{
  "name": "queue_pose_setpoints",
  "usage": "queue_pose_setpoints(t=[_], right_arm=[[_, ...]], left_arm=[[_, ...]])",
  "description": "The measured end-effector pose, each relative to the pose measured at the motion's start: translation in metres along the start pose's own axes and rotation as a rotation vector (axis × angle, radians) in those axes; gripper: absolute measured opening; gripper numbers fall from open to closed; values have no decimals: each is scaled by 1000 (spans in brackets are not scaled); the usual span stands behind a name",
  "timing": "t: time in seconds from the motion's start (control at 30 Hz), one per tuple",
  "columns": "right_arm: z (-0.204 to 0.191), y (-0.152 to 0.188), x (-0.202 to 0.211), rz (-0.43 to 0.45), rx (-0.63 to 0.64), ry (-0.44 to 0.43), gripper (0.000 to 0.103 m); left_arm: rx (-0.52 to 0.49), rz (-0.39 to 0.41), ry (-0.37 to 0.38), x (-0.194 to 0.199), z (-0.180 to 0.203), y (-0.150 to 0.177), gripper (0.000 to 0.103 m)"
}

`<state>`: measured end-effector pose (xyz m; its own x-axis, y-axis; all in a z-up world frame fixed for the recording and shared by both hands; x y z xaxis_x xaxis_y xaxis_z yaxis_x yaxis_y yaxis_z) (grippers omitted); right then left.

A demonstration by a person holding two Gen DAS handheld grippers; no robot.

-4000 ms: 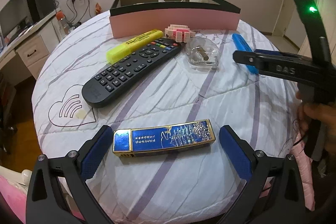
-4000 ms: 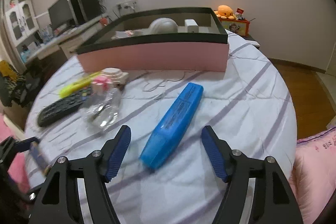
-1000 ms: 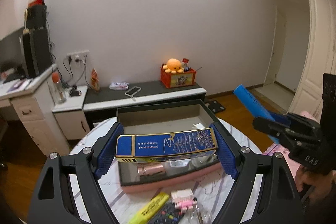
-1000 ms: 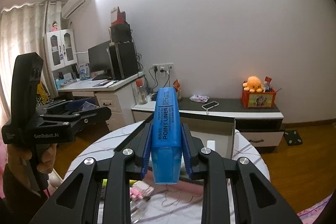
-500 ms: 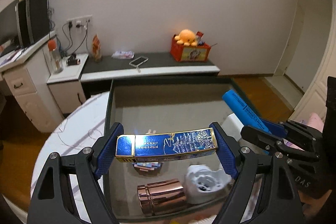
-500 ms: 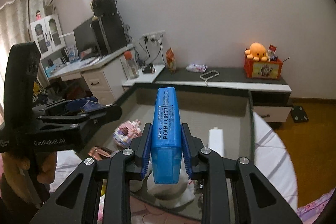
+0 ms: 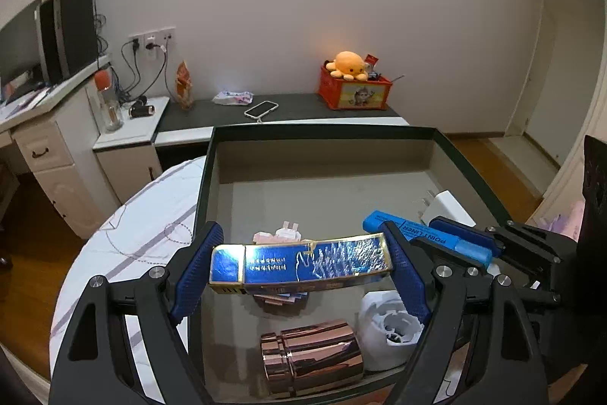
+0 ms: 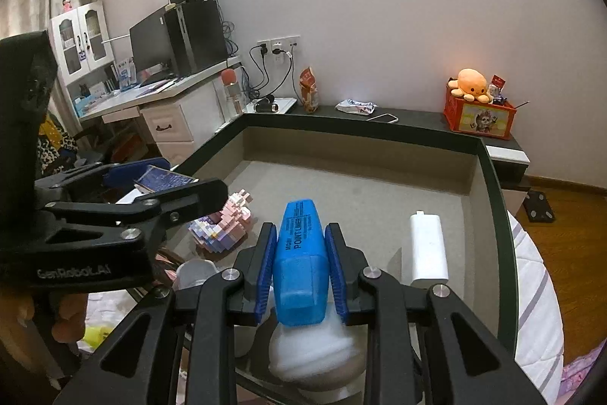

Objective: Organize rigid objects

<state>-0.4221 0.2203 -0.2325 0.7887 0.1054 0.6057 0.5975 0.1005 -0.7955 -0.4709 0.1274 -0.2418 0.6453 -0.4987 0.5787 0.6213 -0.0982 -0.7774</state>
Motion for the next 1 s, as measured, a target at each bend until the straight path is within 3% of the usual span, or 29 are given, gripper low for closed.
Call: queue_pose_setpoints(t=[0.17, 0.23, 0.27, 0.3, 0.47, 0.53, 0.87, 1.0], right_arm=[[2, -2, -1, 23, -13, 13, 29], [2, -1, -2, 30, -23, 16, 56], [2, -1, -3, 27, -25, 16, 62], [1, 0, -3, 27, -25, 17, 66], [-1, 0, -1, 41, -23, 15, 69], [1, -1, -1, 51, -27, 29, 79], [8, -1, 2, 76, -58, 36, 79], [12, -2, 5, 85, -61, 73, 79]], left_arm=[[27, 35, -11, 6, -8, -2, 97], [36, 28, -13, 5, -10, -1, 98], [41, 21, -13, 5, -11, 0, 98], [39, 19, -16, 4, -11, 1, 99], [29, 6, -41, 4, -14, 3, 102], [34, 0, -50, 4, -17, 4, 102], [17, -4, -72, 7, -19, 7, 102], [17, 5, -31, 9, -14, 5, 102]])
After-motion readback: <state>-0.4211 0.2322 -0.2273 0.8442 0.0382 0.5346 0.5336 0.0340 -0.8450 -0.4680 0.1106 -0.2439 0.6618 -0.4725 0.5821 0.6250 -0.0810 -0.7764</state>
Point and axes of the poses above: each gripper's, at about its wrist camera, not at the fingertips, and x roughly against the way its jaws point, z to its right, y to its underside, the point moved 10 cm from there along -x, roughly the way its jaws point, and after that the axes turned 14 degrees about y, right-handed, at the moved point
